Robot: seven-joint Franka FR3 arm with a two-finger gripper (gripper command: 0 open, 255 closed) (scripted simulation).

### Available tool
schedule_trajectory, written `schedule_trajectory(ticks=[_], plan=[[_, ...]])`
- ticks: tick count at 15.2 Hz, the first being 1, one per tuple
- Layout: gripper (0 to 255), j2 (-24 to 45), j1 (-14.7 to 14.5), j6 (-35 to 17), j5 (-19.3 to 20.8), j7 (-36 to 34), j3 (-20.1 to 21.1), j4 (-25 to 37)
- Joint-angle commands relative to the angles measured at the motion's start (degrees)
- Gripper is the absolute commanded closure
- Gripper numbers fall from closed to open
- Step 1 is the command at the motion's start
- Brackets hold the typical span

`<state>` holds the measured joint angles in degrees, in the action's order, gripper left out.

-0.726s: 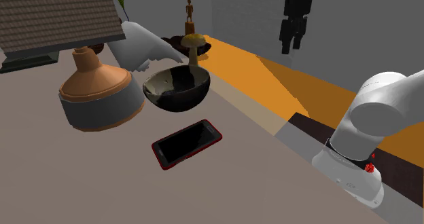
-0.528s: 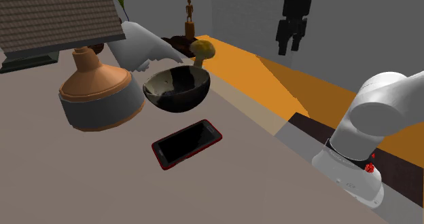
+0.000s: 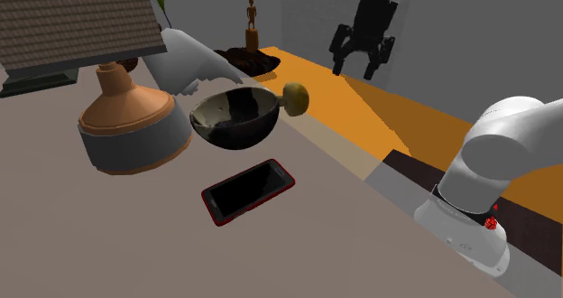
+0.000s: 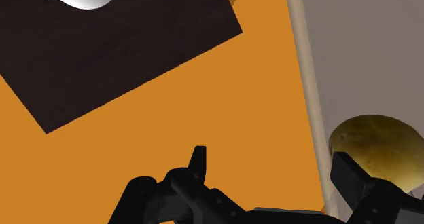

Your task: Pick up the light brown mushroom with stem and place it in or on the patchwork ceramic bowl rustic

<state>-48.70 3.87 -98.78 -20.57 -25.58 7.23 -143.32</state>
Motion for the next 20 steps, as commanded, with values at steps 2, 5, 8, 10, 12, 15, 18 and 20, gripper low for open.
schedule_trajectory(ticks=[2, 5, 8, 10, 12, 15, 18, 20], plan=[[0, 0.2, 1.4, -6.4, -5.7, -10.4, 4.5, -0.3], [0, 1.4, 3.3, -13.2, -10.3, -20.0, 9.4, 0.2], [0, 3.3, 5.9, -20.0, -13.7, -29.6, 14.3, 1.8], [0, 5.0, 8.2, -24.4, -15.3, -36.1, 17.8, 3.3], [0, 6.7, 11.0, -28.6, -16.2, -42.7, 21.3, 5.2], [0, 9.3, 16.3, -34.2, -16.3, -52.9, 26.7, 8.6], [0, 10.7, 18.7, -36.7, -16.2, -56.6, 29.2, 9.8], [0, 12.0, 19.0, -38.3, -16.3, -56.5, 30.2, 9.6]])
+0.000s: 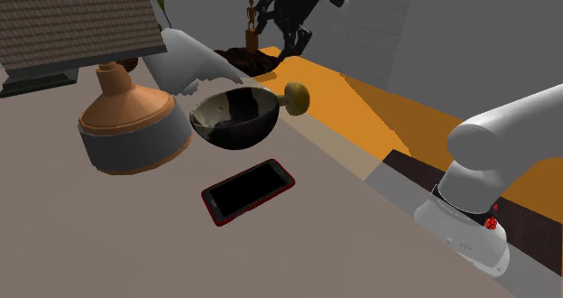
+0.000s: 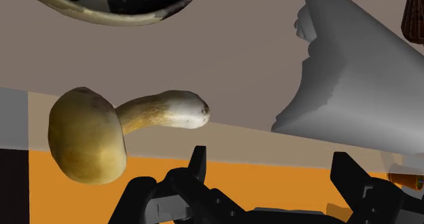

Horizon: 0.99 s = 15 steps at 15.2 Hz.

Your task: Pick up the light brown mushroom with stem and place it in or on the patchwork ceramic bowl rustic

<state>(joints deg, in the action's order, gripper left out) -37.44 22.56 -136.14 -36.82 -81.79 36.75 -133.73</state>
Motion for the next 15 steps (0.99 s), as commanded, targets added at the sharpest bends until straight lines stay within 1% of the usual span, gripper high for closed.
schedule_trajectory(ticks=[1, 4, 12, 13, 15], plan=[[0, 1.4, 0.5, -1.8, -0.1, -0.3, 1.3, 0.0], [0, 3.8, 1.3, -4.8, -0.2, -0.3, 3.2, -0.2], [0, 3.8, 1.3, -4.8, -0.1, -0.3, 3.2, -0.2], [255, 3.8, 1.3, -4.8, -0.1, -0.3, 3.2, -0.2], [255, 3.8, 1.3, -4.8, -0.1, -0.3, 3.2, -0.2]])
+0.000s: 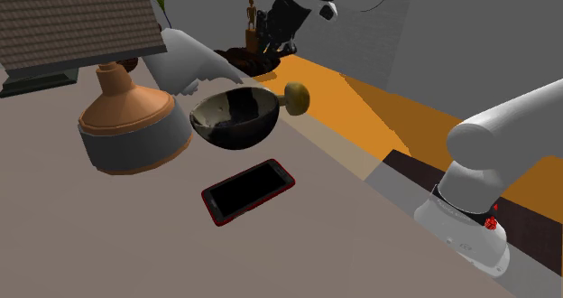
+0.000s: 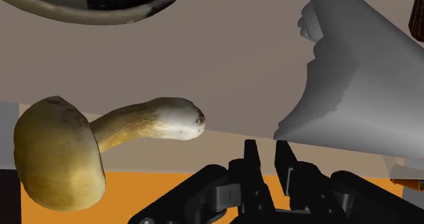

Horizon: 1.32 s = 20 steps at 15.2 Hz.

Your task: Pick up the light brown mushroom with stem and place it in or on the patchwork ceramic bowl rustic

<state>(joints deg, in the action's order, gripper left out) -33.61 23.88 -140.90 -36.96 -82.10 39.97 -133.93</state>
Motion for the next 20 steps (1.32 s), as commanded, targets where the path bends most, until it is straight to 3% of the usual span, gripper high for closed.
schedule_trajectory(ticks=[1, 7, 8, 11, 16, 20], plan=[[255, 0.0, 0.0, 0.0, 0.0, 0.0, 0.0, 0.0], [255, 0.0, 0.0, 0.0, 0.0, 0.0, 0.0, 0.0], [0, 0.0, 0.0, 0.0, 0.0, 0.0, 0.0, 0.0], [0, -10.7, 11.7, 10.3, 3.4, -34.6, 11.4, 0.6], [0, -18.9, 28.5, 40.2, 3.6, -84.9, 24.1, 15.3], [0, -18.4, 28.5, 38.3, 3.4, -85.7, 25.5, 13.7]])
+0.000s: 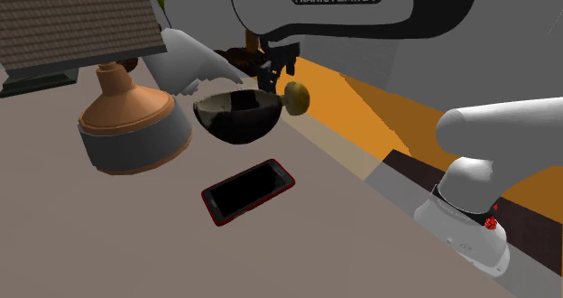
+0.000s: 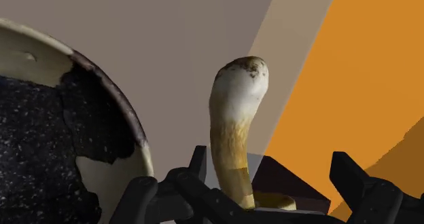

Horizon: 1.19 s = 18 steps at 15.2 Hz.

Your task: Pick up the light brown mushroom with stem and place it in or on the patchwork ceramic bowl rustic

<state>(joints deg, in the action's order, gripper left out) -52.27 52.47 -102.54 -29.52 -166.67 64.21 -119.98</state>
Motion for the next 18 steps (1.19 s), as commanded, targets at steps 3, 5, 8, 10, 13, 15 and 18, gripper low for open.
schedule_trajectory(ticks=[3, 5, 8, 10, 13, 15, 18], plan=[[0, 3.8, -1.9, -4.1, -1.5, -3.3, 2.3, -2.3], [0, 4.2, -1.9, -5.4, -1.4, -3.4, 3.0, -3.2], [0, 4.2, -1.9, -5.4, -1.4, -3.4, 3.0, -3.2], [0, 4.3, -1.9, -5.4, -1.4, -3.4, 3.0, -3.2], [255, 4.3, -1.9, -5.4, -1.4, -3.4, 3.0, -3.2], [255, 4.3, -1.9, -5.3, -1.3, -3.5, 3.0, -3.1], [255, 4.3, -1.9, -5.3, -1.4, -3.5, 3.0, -3.1]])
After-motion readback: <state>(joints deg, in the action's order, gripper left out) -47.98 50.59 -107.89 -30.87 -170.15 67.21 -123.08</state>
